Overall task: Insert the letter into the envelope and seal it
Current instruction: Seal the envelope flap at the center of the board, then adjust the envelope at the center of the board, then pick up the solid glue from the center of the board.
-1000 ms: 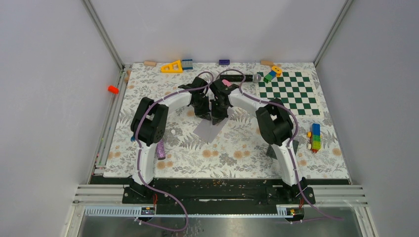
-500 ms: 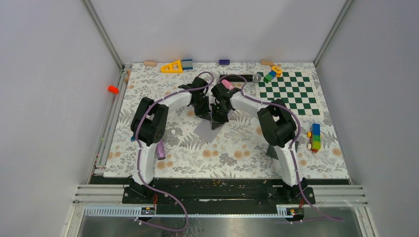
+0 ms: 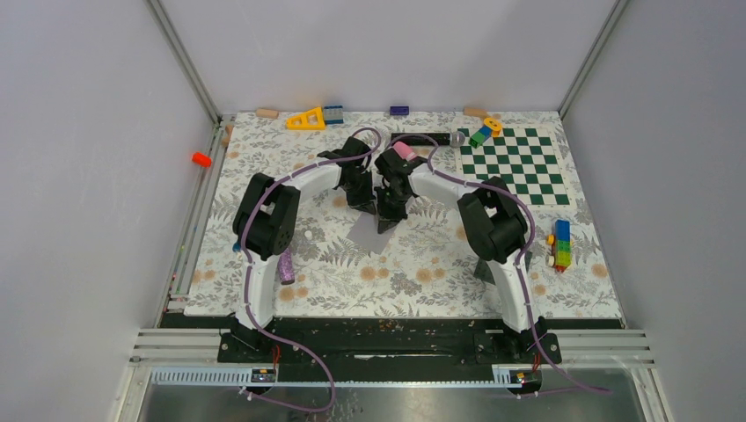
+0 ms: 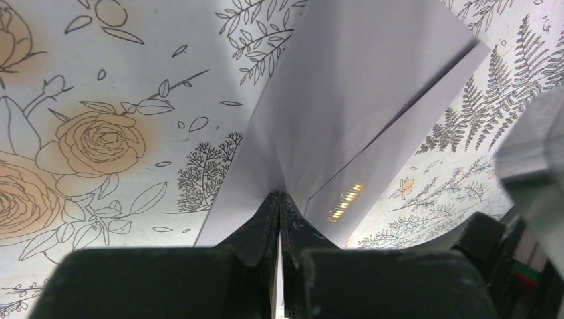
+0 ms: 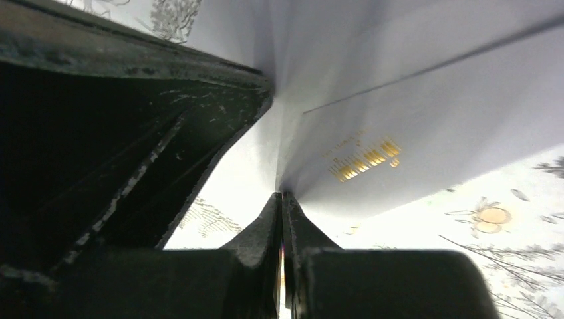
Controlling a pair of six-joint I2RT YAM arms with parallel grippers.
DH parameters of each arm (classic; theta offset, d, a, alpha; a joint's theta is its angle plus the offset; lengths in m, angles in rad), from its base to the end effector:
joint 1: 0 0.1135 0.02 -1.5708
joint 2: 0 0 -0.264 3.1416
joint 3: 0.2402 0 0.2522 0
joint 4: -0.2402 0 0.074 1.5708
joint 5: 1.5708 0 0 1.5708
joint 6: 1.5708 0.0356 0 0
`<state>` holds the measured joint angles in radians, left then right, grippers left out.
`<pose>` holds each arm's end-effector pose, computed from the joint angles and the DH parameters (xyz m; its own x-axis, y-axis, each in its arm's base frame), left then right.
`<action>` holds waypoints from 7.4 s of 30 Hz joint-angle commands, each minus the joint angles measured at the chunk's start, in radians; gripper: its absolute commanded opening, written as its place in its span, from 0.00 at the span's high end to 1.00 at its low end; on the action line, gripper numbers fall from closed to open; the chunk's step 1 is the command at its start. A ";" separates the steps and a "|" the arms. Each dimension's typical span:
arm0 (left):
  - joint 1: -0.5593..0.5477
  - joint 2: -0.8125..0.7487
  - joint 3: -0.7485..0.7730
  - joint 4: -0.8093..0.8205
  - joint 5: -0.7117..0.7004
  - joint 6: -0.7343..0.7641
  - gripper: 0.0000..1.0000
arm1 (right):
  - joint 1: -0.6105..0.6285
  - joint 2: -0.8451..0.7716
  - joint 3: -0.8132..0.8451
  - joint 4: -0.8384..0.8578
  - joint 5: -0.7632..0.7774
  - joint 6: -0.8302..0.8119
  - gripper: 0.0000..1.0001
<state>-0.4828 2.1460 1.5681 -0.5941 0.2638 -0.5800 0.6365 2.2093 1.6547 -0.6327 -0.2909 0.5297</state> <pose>0.3886 -0.2142 0.1516 -0.9775 -0.0850 -0.1931 0.0026 0.9104 -0.4138 0.3619 0.2802 0.1472 -0.9749 -0.1186 -0.1885 -0.1890 0.8883 0.4186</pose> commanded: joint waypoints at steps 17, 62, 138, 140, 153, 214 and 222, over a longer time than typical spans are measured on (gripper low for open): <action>-0.029 0.029 -0.044 -0.021 -0.080 0.036 1.00 | -0.103 0.075 0.202 -0.077 0.189 -0.029 1.00; -0.033 0.006 -0.050 0.007 -0.015 0.026 0.97 | -0.061 -0.094 0.063 -0.063 -0.110 -0.065 1.00; -0.230 0.075 -0.037 0.103 0.030 0.123 0.31 | -0.573 -0.573 -0.026 -0.027 -0.186 -0.223 0.15; -0.232 0.091 0.006 0.088 0.019 0.124 0.30 | -0.597 -0.592 -0.045 -0.019 -0.191 -0.223 0.15; -0.235 0.006 0.027 0.063 0.093 0.153 0.30 | -0.625 -0.658 -0.158 -0.083 -0.099 -0.581 0.14; 0.249 -0.553 -0.326 0.085 0.610 0.391 0.30 | -0.336 -0.167 -0.106 -0.115 0.313 -0.985 0.52; 0.260 -0.568 -0.322 0.079 0.610 0.391 0.30 | -0.325 -0.138 -0.062 -0.174 0.302 -0.916 0.51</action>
<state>-0.2340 1.6341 1.2407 -0.5434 0.8352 -0.1925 0.3004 2.0659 1.5558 -0.7391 0.0322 -0.4294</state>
